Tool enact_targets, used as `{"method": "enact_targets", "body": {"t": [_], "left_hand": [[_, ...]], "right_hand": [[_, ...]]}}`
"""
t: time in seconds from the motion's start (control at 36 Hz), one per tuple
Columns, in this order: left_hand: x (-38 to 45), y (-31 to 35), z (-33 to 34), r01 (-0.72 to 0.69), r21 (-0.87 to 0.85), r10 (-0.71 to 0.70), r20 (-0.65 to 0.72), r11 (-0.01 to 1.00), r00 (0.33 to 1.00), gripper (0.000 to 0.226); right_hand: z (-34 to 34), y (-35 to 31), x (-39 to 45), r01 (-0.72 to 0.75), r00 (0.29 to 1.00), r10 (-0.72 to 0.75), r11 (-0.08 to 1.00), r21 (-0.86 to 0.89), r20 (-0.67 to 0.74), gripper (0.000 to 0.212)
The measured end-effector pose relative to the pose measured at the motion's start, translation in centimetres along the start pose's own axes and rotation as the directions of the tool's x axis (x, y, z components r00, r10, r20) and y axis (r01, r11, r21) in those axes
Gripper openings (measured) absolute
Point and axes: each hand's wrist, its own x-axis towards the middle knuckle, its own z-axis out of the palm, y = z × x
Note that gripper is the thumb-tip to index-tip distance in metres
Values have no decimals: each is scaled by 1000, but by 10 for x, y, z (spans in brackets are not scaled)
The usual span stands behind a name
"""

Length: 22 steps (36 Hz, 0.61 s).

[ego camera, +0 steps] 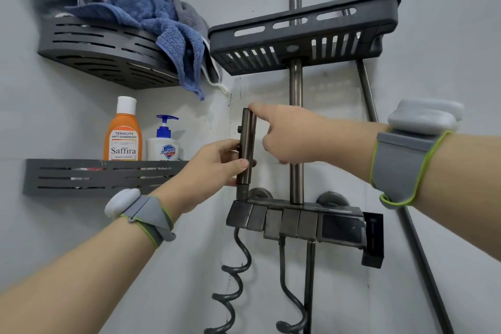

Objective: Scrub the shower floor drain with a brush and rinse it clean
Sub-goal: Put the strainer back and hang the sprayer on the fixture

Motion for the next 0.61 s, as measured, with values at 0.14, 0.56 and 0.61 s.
{"method": "enact_targets", "body": {"t": [0.14,0.56,0.61], "left_hand": [[0,-2,2,4,-25,-4,-16,1000,1000,25],[4,-10,0,-24,-1,24,-19,1000,1000,27],[4,-10,-1,-27,11,27,-9,1000,1000,27]], "right_hand": [[-1,-2,9,-42,997,35,993,110,64,71],[14,-7,16,-49,998,40,974,221,42,57],[15,-8,15,-47,998,37,972,230,46,56]]}}
